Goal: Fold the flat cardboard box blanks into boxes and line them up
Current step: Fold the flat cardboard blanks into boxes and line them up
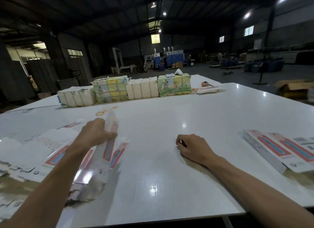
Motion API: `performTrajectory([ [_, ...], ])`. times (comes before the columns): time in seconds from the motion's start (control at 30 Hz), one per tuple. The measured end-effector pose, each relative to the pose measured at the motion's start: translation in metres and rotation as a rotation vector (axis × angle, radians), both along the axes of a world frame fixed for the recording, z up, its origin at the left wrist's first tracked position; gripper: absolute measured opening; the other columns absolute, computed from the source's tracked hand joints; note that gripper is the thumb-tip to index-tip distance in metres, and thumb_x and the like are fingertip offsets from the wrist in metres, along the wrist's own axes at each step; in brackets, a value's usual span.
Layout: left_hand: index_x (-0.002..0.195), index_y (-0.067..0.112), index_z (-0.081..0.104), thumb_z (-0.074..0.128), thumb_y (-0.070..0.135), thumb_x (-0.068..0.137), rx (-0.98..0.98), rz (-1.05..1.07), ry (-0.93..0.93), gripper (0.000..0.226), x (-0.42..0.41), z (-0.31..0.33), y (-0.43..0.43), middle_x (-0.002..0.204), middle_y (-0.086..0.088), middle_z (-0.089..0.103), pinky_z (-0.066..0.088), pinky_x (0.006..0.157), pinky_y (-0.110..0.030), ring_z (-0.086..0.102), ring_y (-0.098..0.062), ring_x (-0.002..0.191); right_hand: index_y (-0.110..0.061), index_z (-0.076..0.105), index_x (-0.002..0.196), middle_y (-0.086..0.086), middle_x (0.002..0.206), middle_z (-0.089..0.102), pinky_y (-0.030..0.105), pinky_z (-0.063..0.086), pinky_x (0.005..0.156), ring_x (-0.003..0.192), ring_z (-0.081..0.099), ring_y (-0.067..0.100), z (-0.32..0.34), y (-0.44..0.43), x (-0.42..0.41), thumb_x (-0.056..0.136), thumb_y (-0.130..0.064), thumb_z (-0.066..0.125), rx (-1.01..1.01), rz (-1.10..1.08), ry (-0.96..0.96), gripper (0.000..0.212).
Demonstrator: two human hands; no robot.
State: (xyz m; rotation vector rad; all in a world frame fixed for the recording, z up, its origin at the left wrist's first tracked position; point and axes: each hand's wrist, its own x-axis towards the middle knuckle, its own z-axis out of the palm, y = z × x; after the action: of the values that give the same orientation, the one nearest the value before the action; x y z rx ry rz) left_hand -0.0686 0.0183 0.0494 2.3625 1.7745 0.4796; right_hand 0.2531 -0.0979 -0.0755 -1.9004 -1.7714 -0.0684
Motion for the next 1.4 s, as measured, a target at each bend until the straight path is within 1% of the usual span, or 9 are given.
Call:
performTrajectory([
  [0.1, 0.107, 0.012, 0.076, 0.076, 0.028, 0.095, -0.274, -0.239, -0.330, 0.021, 0.047, -0.004, -0.010, 0.099, -0.007, 0.080, 0.062, 0.080, -0.039, 0.077, -0.026, 0.084, -0.028, 0.062, 0.094, -0.014, 0.066, 0.060, 0.030, 0.042, 0.063, 0.067, 0.054, 0.010, 0.000, -0.001, 0.001, 0.096, -0.021, 0.055, 0.024, 0.002, 0.054, 0.010],
  [0.23, 0.133, 0.013, 0.061, 0.062, 0.028, 0.105, -0.723, -0.493, -0.661, 0.032, 0.106, -0.033, -0.022, 0.116, -0.001, 0.080, 0.061, 0.067, -0.029, 0.076, -0.013, 0.074, -0.029, 0.064, 0.098, -0.018, 0.060, 0.057, 0.026, 0.041, 0.061, 0.061, 0.054, 0.004, 0.000, 0.001, 0.002, 0.097, -0.022, 0.056, 0.104, -0.041, 0.100, 0.011],
  [0.37, 0.128, 0.012, 0.067, 0.070, 0.055, 0.094, -0.900, -0.509, -0.919, 0.055, 0.144, -0.077, -0.026, 0.118, -0.013, 0.078, 0.061, 0.092, -0.046, 0.078, -0.033, 0.098, -0.028, 0.065, 0.095, -0.013, 0.070, 0.069, 0.035, 0.053, 0.066, 0.064, 0.062, 0.010, 0.002, 0.002, 0.003, 0.103, -0.025, 0.055, 0.186, -0.052, 0.173, 0.013],
  [0.43, 0.116, 0.011, 0.073, 0.057, 0.070, 0.095, -0.948, -0.488, -1.066, 0.064, 0.152, -0.097, -0.030, 0.113, -0.015, 0.077, 0.063, 0.083, -0.043, 0.077, -0.034, 0.095, -0.027, 0.064, 0.094, -0.012, 0.075, 0.071, 0.040, 0.057, 0.069, 0.067, 0.066, 0.012, 0.002, 0.002, 0.004, 0.103, -0.025, 0.055, 0.189, -0.051, 0.194, 0.014],
  [0.57, 0.132, 0.017, 0.072, 0.029, 0.073, 0.103, -0.942, -0.446, -1.319, 0.076, 0.157, -0.112, -0.025, 0.128, -0.018, 0.073, 0.063, 0.081, -0.043, 0.073, -0.042, 0.112, -0.021, 0.063, 0.102, -0.011, 0.070, 0.063, 0.038, 0.057, 0.065, 0.061, 0.061, 0.011, 0.000, 0.006, 0.004, 0.106, -0.017, 0.055, 0.277, -0.102, 0.197, 0.010],
  [0.73, 0.106, 0.024, 0.084, 0.028, 0.063, 0.109, -0.846, -0.461, -1.343, 0.068, 0.155, -0.110, -0.029, 0.114, -0.019, 0.078, 0.064, 0.071, -0.039, 0.078, -0.040, 0.096, -0.016, 0.059, 0.127, -0.011, 0.094, 0.062, 0.023, 0.056, 0.073, 0.080, 0.062, 0.002, 0.014, 0.007, -0.003, 0.104, -0.013, 0.060, 0.454, -0.022, 0.163, 0.023],
  [0.83, 0.086, 0.023, 0.079, 0.033, 0.053, 0.112, -0.674, -0.464, -1.317, 0.060, 0.155, -0.109, -0.029, 0.088, -0.016, 0.077, 0.061, 0.057, -0.032, 0.078, -0.032, 0.068, -0.017, 0.056, 0.139, -0.003, 0.127, 0.057, 0.026, 0.056, 0.086, 0.110, 0.057, 0.007, 0.030, 0.017, -0.008, 0.105, -0.027, 0.058, 0.410, 0.040, 0.036, 0.036],
  [0.93, 0.091, 0.017, 0.068, 0.035, 0.048, 0.113, -0.626, -0.500, -1.319, 0.051, 0.155, -0.108, -0.029, 0.084, -0.019, 0.072, 0.060, 0.057, -0.034, 0.074, -0.031, 0.062, -0.020, 0.053, 0.147, -0.002, 0.143, 0.049, 0.033, 0.052, 0.096, 0.127, 0.052, 0.016, 0.044, 0.030, -0.009, 0.107, -0.040, 0.051, 0.272, 0.055, -0.064, 0.045],
  [1.4, 0.086, 0.018, 0.072, 0.031, 0.051, 0.110, -0.734, -0.641, -1.430, 0.058, 0.159, -0.103, -0.027, 0.078, -0.015, 0.069, 0.061, 0.058, -0.034, 0.071, -0.027, 0.058, -0.019, 0.068, 0.134, -0.004, 0.143, 0.062, 0.027, 0.055, 0.099, 0.120, 0.064, 0.012, 0.030, 0.032, -0.008, 0.105, -0.043, 0.056, 0.432, 0.083, 0.103, 0.039],
])
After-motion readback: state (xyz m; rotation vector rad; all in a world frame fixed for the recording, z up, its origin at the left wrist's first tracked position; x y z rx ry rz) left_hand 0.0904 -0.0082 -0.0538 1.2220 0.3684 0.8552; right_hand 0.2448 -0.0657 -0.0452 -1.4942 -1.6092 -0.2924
